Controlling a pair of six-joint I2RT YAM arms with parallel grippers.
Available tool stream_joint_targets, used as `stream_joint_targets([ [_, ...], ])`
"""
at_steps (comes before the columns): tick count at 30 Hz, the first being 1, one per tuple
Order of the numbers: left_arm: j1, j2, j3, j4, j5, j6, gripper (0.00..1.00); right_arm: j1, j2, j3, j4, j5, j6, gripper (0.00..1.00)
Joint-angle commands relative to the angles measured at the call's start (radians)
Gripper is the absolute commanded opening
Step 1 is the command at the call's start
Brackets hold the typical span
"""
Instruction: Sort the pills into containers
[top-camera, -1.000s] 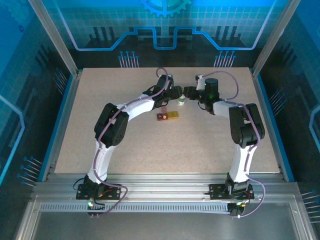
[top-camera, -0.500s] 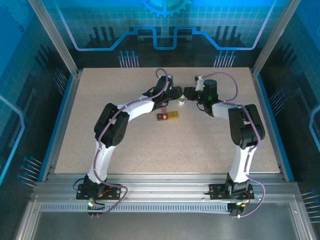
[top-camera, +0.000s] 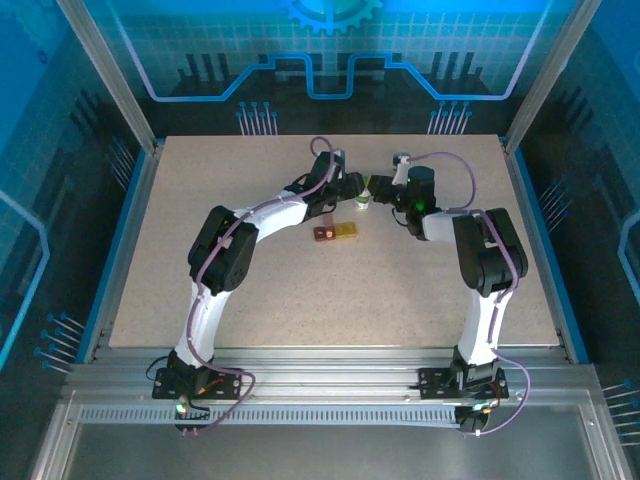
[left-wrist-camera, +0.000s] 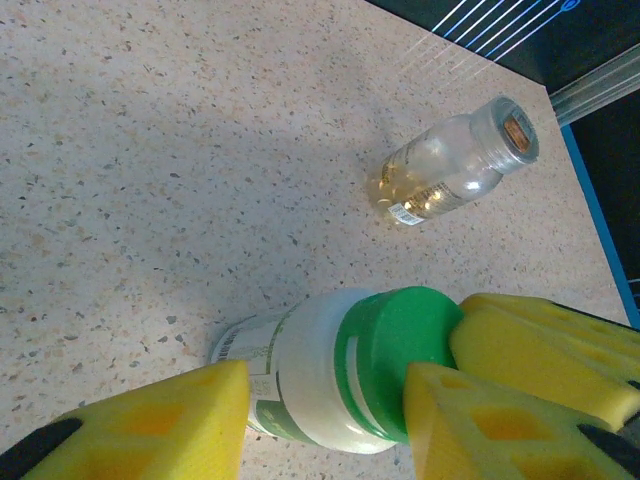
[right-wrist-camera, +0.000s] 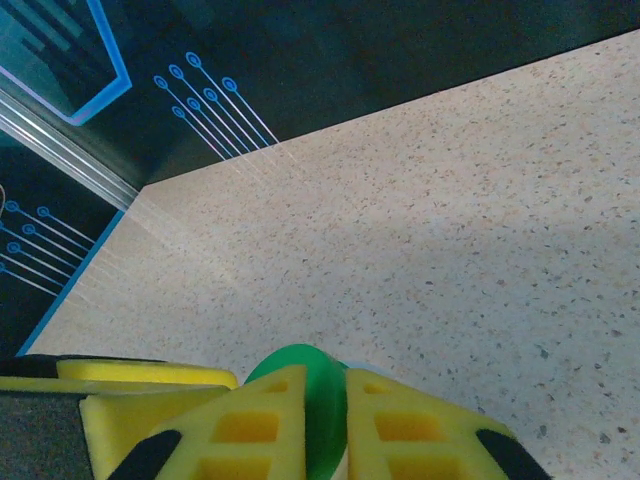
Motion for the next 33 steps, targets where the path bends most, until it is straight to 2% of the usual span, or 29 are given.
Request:
stream_joint_targets([
  [1, -0.002, 0.073, -0.022, -0.129, 0.031, 0.002, 0.46, 0.014, 0.091, -0.058, -0.276, -0.025, 0.018, 0.11],
  [7, -0.001, 0.083, 0.0, -0.147, 0.037, 0.003, 0.46, 0.039, 0.075, -0.09, -0.288, 0.031, -0.013, 0.07],
  [14, 0.001, 0.089, 0.017, -0.166, 0.037, 0.005, 0.46, 0.069, 0.082, 0.006, -0.482, 0.077, -0.056, 0.0],
  [19, 0.003, 0.09, 0.036, -0.174, 0.045, 0.005, 0.46, 0.043, 0.05, -0.024, -0.372, -0.024, 0.029, 0.0],
  [25, 0.004, 0.093, 0.036, -0.167, 0.058, -0.005, 0.46, 0.046, 0.04, -0.017, -0.373, -0.067, 0.027, 0.0],
  [27, 0.006, 0.088, 0.03, -0.16, 0.066, -0.009, 0.46, 0.038, 0.055, -0.047, -0.274, -0.126, 0.069, 0.03],
  [29, 0.007, 0.085, 0.033, -0.16, 0.069, -0.005, 0.46, 0.023, 0.062, -0.05, -0.205, -0.178, 0.126, 0.1],
  [31, 0.009, 0.085, 0.041, -0.165, 0.077, -0.001, 0.46, 0.004, 0.055, -0.049, -0.162, -0.204, 0.189, 0.16],
  [33, 0.013, 0.087, 0.054, -0.174, 0.081, 0.005, 0.47, -0.012, 0.024, -0.063, -0.117, -0.204, 0.246, 0.18],
])
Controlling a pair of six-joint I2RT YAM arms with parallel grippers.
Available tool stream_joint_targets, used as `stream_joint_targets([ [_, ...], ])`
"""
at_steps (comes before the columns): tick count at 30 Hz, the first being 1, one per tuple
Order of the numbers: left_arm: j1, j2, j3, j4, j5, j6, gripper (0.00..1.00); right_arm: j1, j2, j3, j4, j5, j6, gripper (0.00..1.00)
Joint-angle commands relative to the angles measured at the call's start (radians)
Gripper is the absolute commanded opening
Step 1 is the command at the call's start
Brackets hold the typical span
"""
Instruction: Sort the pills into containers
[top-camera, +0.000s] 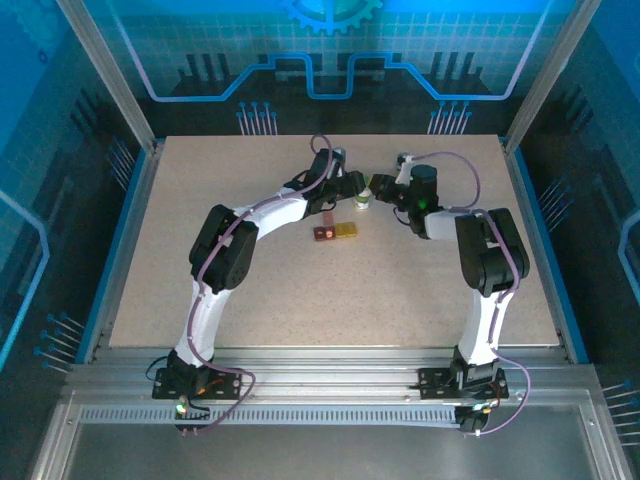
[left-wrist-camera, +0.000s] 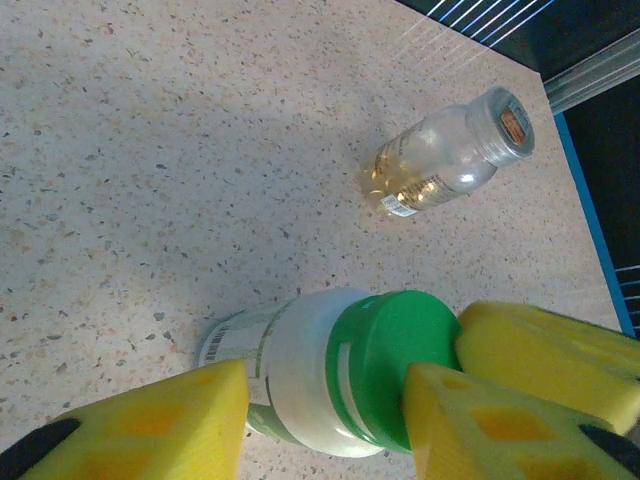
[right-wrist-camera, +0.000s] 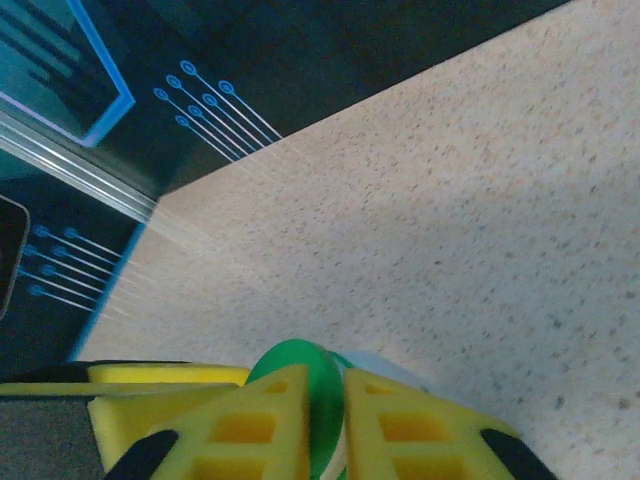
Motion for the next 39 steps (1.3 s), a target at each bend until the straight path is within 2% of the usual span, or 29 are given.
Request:
stream_joint_targets([
  [1, 0.002, 0.066, 0.009, -0.127, 0.03, 0.012, 0.47, 0.004, 0.016, -0.069, -0.079, -0.144, 0.124, 0.18],
  [7, 0.008, 0.066, 0.038, -0.133, 0.046, 0.012, 0.47, 0.0, -0.083, -0.076, -0.084, -0.115, 0.097, 0.27],
  [11, 0.009, 0.061, 0.059, -0.143, 0.047, 0.02, 0.49, -0.011, -0.108, -0.043, -0.158, -0.104, 0.054, 0.29],
  [18, 0.01, 0.044, 0.072, -0.147, 0.054, 0.018, 0.5, -0.012, -0.185, -0.01, -0.318, -0.02, -0.065, 0.41],
  [22, 0.011, 0.009, 0.043, -0.122, 0.053, 0.013, 0.51, -0.024, -0.198, 0.018, -0.347, -0.031, -0.079, 0.46],
  [32, 0.021, -0.155, -0.017, -0.1, 0.02, 0.061, 0.56, -0.011, -0.31, 0.029, -0.531, 0.034, -0.202, 0.49],
  [39, 0.047, -0.351, -0.203, -0.084, -0.02, 0.116, 0.6, 0.06, -0.373, 0.039, -0.707, 0.081, -0.342, 0.5],
])
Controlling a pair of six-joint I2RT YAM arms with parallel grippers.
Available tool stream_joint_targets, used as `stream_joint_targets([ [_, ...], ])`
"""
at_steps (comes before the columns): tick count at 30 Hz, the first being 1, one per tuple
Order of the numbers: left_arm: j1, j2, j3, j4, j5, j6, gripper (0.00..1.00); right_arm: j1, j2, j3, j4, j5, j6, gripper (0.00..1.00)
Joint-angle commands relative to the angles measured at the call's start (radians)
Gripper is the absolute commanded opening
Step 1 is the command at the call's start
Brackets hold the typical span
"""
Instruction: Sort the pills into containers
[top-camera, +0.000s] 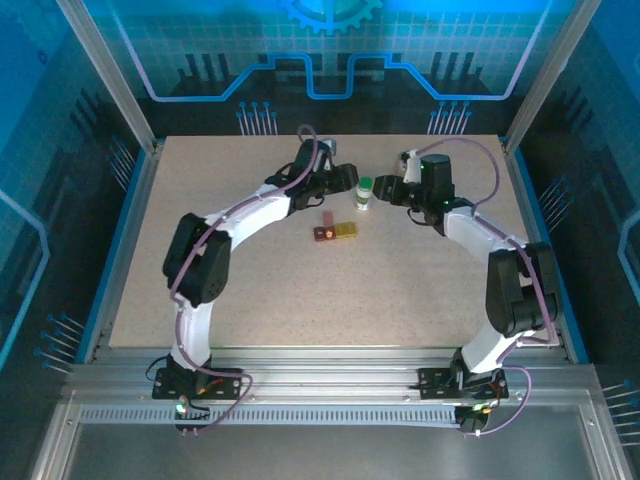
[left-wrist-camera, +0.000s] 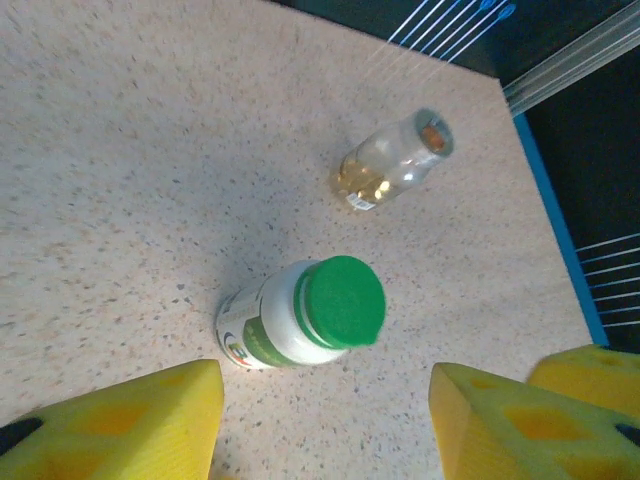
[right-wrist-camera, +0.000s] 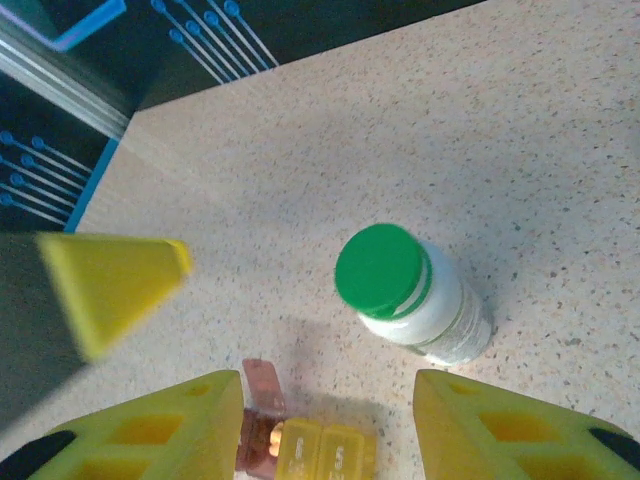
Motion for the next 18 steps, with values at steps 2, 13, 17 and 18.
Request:
stream_joint_targets([
  [2, 0.052, -0.15, -0.165, 0.022, 0.01, 0.036, 0.6, 0.079, -0.034, 0.02, -0.16, 0.051, -0.131, 0.49],
  [13, 0.175, -0.123, -0.368, 0.053, 0.136, 0.021, 0.57, 0.176, 0.082, 0.013, -0.218, 0.106, -0.207, 0.52],
  [17, 0.185, -0.058, -0.321, 0.031, 0.128, 0.027, 0.56, 0.191, 0.147, 0.034, -0.221, 0.123, -0.213, 0.55],
  [18, 0.184, -0.046, -0.308, 0.023, 0.13, 0.03, 0.56, 0.193, 0.156, 0.038, -0.221, 0.128, -0.215, 0.55],
])
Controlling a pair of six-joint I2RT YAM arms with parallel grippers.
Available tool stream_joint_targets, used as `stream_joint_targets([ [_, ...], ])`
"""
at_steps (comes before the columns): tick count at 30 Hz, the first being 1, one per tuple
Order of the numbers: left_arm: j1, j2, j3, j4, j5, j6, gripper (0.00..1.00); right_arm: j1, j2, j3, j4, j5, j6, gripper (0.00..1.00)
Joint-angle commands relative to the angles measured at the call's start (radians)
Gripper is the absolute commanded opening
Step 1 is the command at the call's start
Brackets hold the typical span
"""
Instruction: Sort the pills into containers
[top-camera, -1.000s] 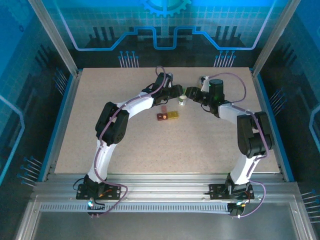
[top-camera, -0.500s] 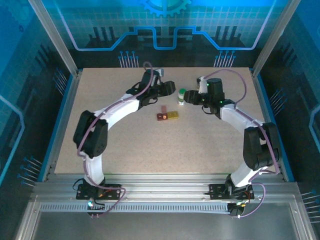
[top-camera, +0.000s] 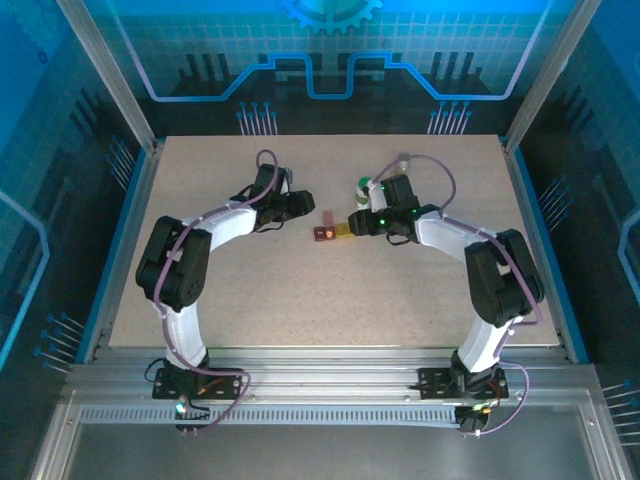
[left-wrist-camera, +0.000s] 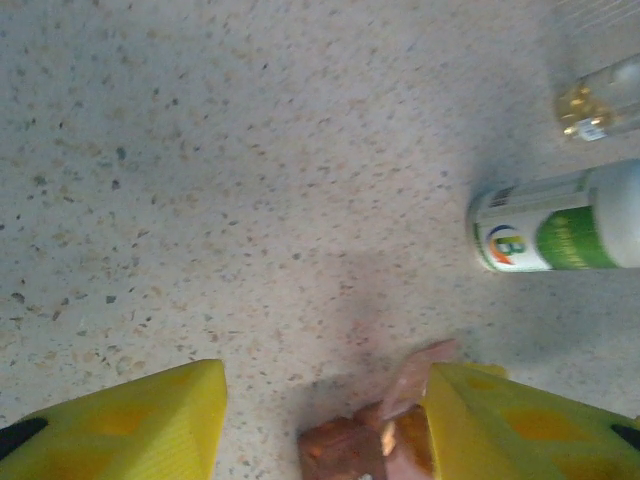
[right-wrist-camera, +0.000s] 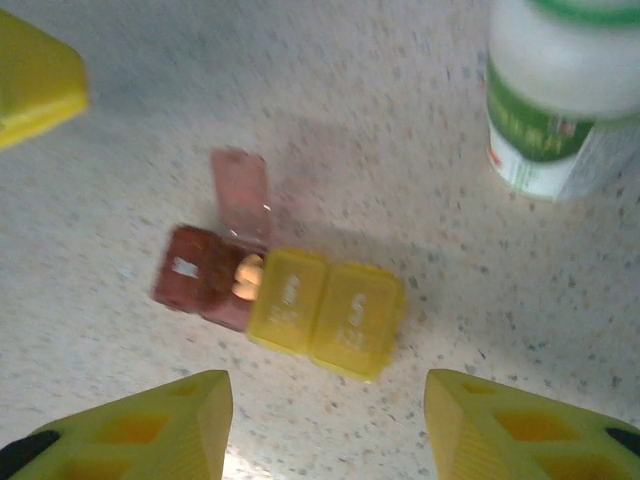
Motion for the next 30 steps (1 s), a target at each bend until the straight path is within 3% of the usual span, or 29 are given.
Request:
stream_joint_targets([
  [1, 0.007, 0.05, 0.064, -0.028, 0.033, 0.017, 0.56, 0.021, 0.043, 0.039, -0.028, 0.024, -0.025, 0.57],
  [15, 0.003, 0.192, 0.236, -0.13, 0.045, 0.044, 0.5, 0.036, 0.191, 0.157, -0.063, 0.022, -0.055, 0.6],
  [30, -0.049, 0.276, 0.382, -0.29, 0.025, 0.128, 0.49, 0.061, 0.24, 0.199, -0.108, 0.067, -0.08, 0.6],
])
